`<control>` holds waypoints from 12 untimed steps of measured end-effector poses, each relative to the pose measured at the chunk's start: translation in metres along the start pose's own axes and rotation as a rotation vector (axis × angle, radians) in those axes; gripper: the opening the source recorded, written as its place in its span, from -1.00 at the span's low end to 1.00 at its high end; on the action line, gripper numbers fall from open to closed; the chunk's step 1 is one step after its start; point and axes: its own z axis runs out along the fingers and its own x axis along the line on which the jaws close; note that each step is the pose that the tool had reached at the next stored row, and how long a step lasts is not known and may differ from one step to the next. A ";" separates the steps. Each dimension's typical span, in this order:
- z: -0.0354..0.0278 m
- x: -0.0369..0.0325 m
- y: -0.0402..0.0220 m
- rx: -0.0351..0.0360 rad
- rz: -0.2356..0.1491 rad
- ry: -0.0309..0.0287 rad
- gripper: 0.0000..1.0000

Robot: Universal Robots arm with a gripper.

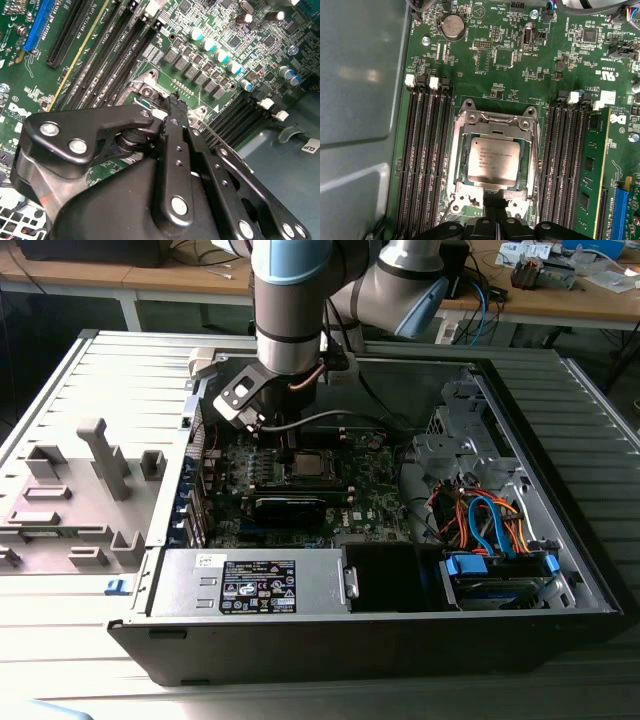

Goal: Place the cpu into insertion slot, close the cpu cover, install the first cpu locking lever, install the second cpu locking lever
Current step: 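Close the cpu cover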

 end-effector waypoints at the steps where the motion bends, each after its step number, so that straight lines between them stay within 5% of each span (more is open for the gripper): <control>1: 0.0007 0.0000 -0.0001 0.0000 0.000 0.0000 -0.79; 12: 0.0079 0.0000 -0.0001 0.0001 0.000 -0.0001 -0.79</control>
